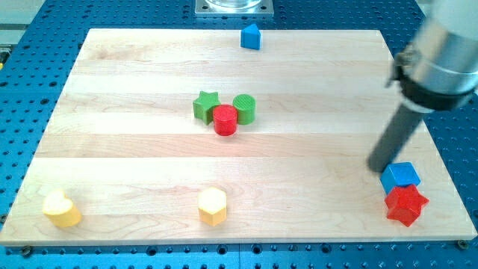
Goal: Move the triangle into the blue cube
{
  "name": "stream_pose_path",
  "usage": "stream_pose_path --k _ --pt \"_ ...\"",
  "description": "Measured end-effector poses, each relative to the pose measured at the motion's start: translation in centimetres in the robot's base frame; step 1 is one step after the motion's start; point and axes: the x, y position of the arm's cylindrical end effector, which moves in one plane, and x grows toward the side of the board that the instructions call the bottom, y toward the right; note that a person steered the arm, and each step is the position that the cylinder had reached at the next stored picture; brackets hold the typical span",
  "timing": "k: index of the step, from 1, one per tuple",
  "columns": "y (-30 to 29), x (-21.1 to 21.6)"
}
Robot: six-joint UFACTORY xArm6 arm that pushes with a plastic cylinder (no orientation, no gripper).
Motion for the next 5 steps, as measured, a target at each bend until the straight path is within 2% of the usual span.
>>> stream_pose_path --k 3,4,5 --pt "-4.2 -28.1" --pt "-9.1 -31.8" --pt "-17.5 -29.7"
